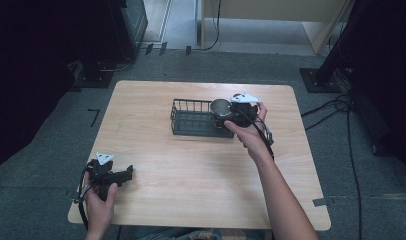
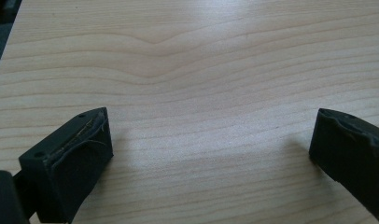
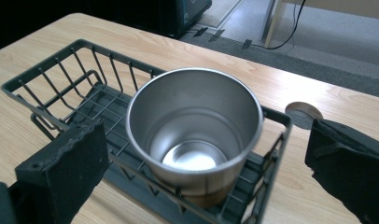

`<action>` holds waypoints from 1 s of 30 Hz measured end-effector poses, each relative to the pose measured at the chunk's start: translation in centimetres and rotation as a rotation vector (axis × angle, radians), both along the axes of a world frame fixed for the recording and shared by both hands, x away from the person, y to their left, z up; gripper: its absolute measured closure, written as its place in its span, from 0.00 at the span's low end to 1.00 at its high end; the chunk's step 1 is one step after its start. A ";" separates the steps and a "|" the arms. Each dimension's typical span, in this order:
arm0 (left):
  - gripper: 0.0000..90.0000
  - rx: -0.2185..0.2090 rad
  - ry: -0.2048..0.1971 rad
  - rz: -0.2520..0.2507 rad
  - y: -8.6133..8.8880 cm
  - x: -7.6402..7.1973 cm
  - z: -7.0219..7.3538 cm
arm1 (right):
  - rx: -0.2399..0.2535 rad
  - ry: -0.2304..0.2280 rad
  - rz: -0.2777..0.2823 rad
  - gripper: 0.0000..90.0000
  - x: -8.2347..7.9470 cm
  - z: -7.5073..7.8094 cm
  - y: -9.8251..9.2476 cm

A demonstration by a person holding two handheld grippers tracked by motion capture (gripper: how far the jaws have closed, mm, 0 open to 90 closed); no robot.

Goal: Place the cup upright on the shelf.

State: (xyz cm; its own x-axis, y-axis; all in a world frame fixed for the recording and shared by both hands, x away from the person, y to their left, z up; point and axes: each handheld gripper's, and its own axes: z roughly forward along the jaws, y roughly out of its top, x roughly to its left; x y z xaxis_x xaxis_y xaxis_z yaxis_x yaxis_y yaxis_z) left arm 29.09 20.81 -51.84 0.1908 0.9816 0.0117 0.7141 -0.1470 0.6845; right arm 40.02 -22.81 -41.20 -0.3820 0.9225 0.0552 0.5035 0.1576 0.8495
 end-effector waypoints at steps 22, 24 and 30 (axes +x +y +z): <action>0.00 0.002 0.000 -0.001 0.0 0.0 0.0 | -0.004 -0.019 -0.046 0.00 -6.1 -1.3 -4.6; 0.00 0.001 -0.001 0.000 0.0 0.0 0.0 | -0.004 -0.016 -0.054 0.00 -6.7 -1.8 -5.2; 0.00 0.001 -0.001 0.000 0.0 0.0 0.0 | 0.012 0.006 -0.094 0.00 -8.6 -3.4 -7.7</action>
State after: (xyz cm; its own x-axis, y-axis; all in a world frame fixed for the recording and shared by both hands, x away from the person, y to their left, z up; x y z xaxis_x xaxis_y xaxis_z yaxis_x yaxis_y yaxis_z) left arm 29.09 20.82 -51.85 0.1910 0.9815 0.0129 0.7132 -0.1478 0.6852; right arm 31.44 -30.55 -44.63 -0.2937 0.9535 0.0681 0.5202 0.0997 0.8482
